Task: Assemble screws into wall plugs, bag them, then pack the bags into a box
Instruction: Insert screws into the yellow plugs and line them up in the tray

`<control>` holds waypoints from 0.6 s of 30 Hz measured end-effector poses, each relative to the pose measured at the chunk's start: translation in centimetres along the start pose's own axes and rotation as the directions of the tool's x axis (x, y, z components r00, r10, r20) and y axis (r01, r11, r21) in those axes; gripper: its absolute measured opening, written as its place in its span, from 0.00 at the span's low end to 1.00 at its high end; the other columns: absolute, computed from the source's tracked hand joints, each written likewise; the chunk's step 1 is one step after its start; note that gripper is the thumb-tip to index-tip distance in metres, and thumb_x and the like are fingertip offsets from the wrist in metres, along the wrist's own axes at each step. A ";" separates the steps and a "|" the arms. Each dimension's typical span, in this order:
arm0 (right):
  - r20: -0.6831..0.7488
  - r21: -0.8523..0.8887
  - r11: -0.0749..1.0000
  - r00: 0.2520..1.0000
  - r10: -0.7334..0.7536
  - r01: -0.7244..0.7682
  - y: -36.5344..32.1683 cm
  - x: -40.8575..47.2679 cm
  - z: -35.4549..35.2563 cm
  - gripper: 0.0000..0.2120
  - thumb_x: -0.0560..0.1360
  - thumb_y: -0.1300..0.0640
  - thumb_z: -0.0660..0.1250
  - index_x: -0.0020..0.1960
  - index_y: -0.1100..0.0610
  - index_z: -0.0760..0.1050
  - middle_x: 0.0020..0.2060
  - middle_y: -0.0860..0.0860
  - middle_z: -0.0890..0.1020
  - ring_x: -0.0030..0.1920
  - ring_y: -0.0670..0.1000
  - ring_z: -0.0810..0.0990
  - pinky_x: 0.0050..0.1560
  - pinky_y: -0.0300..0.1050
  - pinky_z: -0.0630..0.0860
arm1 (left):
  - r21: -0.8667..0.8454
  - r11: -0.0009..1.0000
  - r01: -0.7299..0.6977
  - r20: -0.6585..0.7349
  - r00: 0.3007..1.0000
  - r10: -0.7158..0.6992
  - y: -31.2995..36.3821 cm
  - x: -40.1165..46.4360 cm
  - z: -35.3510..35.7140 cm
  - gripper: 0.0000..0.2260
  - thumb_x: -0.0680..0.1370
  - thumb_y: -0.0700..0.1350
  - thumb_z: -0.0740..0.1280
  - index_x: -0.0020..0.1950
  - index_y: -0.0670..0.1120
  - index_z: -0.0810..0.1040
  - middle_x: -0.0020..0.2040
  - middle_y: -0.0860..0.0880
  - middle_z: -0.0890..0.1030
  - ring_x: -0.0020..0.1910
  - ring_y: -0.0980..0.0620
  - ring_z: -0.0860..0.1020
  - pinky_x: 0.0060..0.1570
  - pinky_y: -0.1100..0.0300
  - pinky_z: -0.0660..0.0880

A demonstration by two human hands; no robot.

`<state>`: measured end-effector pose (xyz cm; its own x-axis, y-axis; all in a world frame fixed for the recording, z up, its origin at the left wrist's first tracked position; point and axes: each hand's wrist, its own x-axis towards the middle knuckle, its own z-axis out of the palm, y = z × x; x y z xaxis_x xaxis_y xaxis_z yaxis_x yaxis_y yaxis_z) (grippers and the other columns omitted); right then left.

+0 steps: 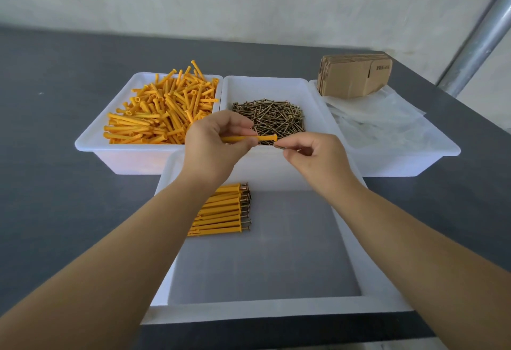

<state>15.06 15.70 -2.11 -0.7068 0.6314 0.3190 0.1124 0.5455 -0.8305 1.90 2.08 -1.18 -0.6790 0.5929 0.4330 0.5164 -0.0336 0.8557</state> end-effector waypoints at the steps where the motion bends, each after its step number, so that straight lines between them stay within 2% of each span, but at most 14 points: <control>1: -0.019 -0.005 1.000 1.000 -0.002 0.002 0.1 0.0 -0.1 0.13 0.75 0.66 0.69 0.48 0.49 0.84 0.41 0.41 0.83 0.38 0.41 0.78 0.43 0.33 0.74 | 0.001 1.000 0.004 0.005 1.000 -0.004 -0.1 0.0 -0.1 0.09 0.72 0.36 0.76 0.50 0.45 0.82 0.43 0.51 0.85 0.42 0.58 0.83 0.44 0.62 0.81; 4: -0.049 0.006 1.000 0.999 -0.006 0.006 0.2 0.0 -0.4 0.13 0.75 0.63 0.71 0.45 0.45 0.83 0.39 0.40 0.83 0.36 0.38 0.77 0.41 0.29 0.72 | -0.015 1.000 0.025 0.047 0.999 -0.024 -0.3 0.2 -0.5 0.09 0.72 0.35 0.76 0.49 0.45 0.83 0.44 0.49 0.85 0.42 0.57 0.83 0.44 0.62 0.81; 10: -0.009 -0.017 0.999 1.000 -0.030 0.029 0.0 0.0 -0.2 0.10 0.75 0.62 0.71 0.44 0.46 0.83 0.33 0.40 0.80 0.31 0.40 0.72 0.35 0.29 0.68 | -0.068 0.995 0.069 0.142 0.988 -0.059 -0.6 0.3 -0.5 0.11 0.71 0.33 0.76 0.48 0.45 0.83 0.44 0.48 0.85 0.42 0.55 0.83 0.43 0.64 0.79; 14: 0.008 -0.051 0.998 1.000 -0.025 0.025 0.0 -0.1 -0.4 0.07 0.74 0.62 0.72 0.45 0.50 0.84 0.34 0.42 0.81 0.32 0.43 0.74 0.36 0.33 0.71 | -0.102 0.992 0.077 0.175 0.983 -0.058 -0.7 0.3 -0.6 0.11 0.71 0.32 0.75 0.48 0.45 0.82 0.44 0.47 0.85 0.42 0.56 0.83 0.43 0.64 0.79; 18: -0.004 -0.037 0.997 0.998 -0.066 0.066 -0.4 -0.1 -0.4 0.08 0.74 0.62 0.72 0.45 0.49 0.83 0.38 0.44 0.83 0.39 0.47 0.79 0.41 0.34 0.75 | -0.152 0.984 0.097 0.212 0.975 -0.064 -0.7 0.3 -0.7 0.11 0.70 0.31 0.75 0.49 0.43 0.82 0.44 0.46 0.85 0.41 0.54 0.83 0.43 0.63 0.78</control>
<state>15.33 15.62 -1.60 -0.7097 0.5963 0.3751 0.0915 0.6060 -0.7902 0.93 1.73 -1.43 -0.5841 0.7512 0.3075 0.3622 -0.0979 0.9270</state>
